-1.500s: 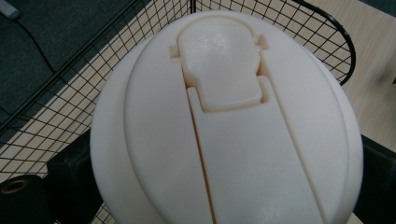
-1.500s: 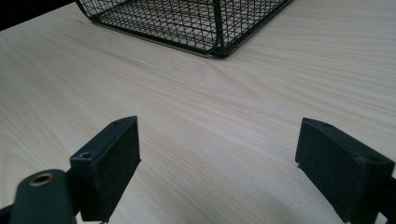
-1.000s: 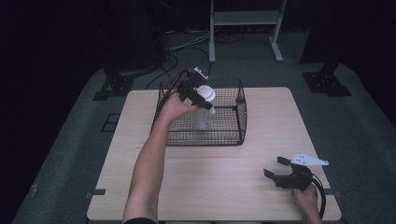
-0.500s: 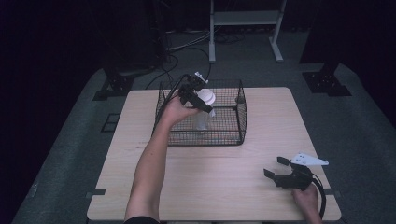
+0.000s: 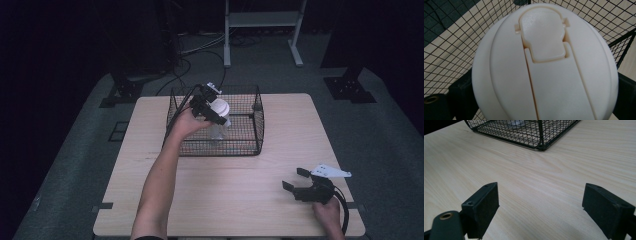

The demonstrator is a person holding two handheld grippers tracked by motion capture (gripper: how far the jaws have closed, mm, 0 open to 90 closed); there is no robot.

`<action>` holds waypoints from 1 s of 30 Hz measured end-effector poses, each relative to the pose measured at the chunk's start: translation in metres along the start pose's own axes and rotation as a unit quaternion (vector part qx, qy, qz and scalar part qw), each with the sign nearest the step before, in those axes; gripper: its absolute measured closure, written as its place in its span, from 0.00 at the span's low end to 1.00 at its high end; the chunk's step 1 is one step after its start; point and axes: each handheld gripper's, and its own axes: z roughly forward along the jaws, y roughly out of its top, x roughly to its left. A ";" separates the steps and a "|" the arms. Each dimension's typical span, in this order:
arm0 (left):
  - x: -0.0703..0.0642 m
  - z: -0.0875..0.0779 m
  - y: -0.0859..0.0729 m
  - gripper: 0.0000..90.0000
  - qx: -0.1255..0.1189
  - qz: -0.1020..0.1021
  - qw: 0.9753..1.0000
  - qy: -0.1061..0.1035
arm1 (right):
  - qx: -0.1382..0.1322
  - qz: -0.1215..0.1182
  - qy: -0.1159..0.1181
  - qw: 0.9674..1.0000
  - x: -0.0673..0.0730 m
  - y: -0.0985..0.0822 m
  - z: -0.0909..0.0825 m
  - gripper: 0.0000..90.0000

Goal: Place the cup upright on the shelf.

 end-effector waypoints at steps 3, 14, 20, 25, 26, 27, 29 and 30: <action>-0.002 -0.001 -0.001 0.05 0.000 0.004 1.000 0.006 | 0.001 -0.001 0.000 1.000 0.000 0.000 0.000 0.14; -0.002 -0.004 -0.002 0.02 -0.010 0.003 1.000 0.008 | -0.001 -0.003 0.004 1.000 0.001 0.000 0.000 0.14; -0.003 -0.011 -0.003 0.01 -0.017 0.002 1.000 0.011 | 0.000 -0.006 0.004 1.000 0.001 0.000 0.000 0.14; -0.004 -0.017 -0.002 0.01 -0.028 0.005 1.000 0.011 | 0.000 -0.006 0.004 1.000 0.001 0.000 0.000 0.14; -0.004 -0.018 -0.002 0.01 -0.029 0.005 1.000 0.011 | 0.000 -0.006 0.004 1.000 0.001 0.000 0.000 0.14; -0.005 -0.019 -0.002 0.01 -0.028 0.008 1.000 0.012 | 0.000 -0.006 0.004 1.000 0.001 0.000 0.000 0.14; -0.006 -0.021 -0.002 0.01 -0.028 0.010 0.999 0.013 | 0.000 -0.006 0.004 1.000 0.001 0.000 0.000 0.14; -0.006 -0.021 -0.002 0.01 -0.029 0.013 0.999 0.015 | 0.001 -0.006 0.004 1.000 0.001 0.000 0.000 0.14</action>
